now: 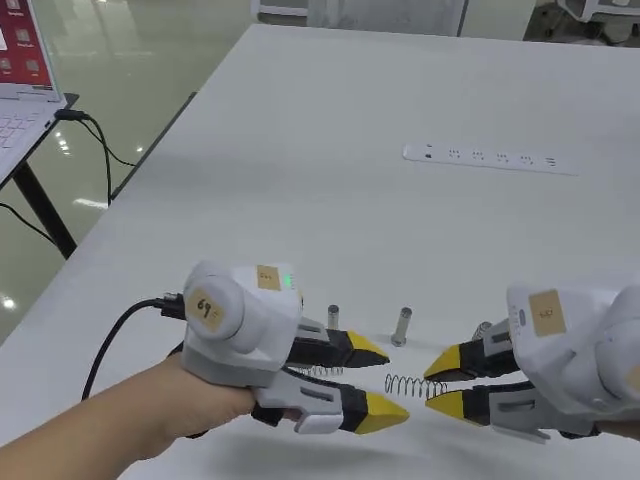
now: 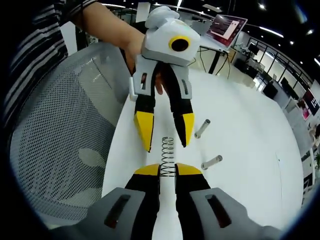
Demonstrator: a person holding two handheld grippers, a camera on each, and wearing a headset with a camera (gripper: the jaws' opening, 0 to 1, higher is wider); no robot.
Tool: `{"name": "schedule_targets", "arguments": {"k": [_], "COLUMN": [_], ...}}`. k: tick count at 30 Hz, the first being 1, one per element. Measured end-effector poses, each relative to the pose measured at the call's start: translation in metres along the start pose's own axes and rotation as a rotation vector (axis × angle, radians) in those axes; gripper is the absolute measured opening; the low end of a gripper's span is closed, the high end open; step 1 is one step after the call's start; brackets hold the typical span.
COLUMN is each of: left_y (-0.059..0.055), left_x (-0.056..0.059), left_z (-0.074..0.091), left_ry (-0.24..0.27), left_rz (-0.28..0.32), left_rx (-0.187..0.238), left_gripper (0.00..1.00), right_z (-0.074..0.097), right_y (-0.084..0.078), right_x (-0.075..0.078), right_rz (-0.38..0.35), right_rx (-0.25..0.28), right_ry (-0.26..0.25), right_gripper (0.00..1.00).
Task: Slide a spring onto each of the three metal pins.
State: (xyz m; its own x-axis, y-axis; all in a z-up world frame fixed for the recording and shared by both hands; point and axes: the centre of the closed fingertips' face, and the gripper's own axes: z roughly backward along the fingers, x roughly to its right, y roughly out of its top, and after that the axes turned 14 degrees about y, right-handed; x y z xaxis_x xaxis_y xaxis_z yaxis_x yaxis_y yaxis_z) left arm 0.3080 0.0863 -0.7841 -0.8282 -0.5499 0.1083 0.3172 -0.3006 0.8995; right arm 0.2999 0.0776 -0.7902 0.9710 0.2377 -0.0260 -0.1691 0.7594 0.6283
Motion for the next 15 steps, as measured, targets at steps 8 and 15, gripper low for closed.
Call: {"name": "schedule_targets", "arguments": {"k": [8,15], "left_y": [0.0052,0.0056], "left_x": [0.0047,0.0066], "left_z": [-0.0031,-0.0046], "left_ry": [-0.015,-0.025], "left_rz": [0.001,-0.018], "left_rx": [0.024,0.033], "left_gripper": [0.14,0.05], "right_z": [0.0011,0.0037], "right_y": [0.0023,0.0038], "right_x": [0.0002,-0.0015], "right_rz": [0.007,0.013], "right_rx": [0.005,0.007], "right_ry": [-0.002,0.0], "right_gripper": [0.08,0.08]}}
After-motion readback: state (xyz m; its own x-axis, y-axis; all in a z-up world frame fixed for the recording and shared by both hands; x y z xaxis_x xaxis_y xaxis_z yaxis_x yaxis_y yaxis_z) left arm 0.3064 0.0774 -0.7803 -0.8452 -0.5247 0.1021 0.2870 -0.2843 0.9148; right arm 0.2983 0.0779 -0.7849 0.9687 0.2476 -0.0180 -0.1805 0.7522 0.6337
